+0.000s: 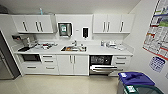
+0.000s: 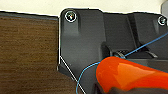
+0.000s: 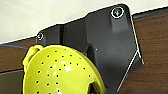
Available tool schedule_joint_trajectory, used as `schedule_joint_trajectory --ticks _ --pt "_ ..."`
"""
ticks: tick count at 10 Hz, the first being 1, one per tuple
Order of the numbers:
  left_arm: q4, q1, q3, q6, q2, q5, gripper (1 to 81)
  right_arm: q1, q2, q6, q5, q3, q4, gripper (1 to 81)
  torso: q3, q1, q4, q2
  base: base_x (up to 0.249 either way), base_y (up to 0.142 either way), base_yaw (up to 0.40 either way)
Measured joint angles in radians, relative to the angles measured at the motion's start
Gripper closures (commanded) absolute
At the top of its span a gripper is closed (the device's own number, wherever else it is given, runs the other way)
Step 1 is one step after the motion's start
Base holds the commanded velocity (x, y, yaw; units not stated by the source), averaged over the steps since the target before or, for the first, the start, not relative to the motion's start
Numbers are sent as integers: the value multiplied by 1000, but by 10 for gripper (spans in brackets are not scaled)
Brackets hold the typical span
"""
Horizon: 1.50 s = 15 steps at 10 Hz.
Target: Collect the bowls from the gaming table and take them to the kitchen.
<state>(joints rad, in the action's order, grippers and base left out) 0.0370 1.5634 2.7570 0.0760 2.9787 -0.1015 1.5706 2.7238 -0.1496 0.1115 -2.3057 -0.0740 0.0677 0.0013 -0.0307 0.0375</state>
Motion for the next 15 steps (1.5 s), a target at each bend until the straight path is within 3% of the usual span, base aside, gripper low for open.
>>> schedule_joint_trajectory --ticks 15 --pt "0 1 -1 1 6 1 811 0 4 0 -1 -7 -4 811 0 -1 0 0 112 0 0"
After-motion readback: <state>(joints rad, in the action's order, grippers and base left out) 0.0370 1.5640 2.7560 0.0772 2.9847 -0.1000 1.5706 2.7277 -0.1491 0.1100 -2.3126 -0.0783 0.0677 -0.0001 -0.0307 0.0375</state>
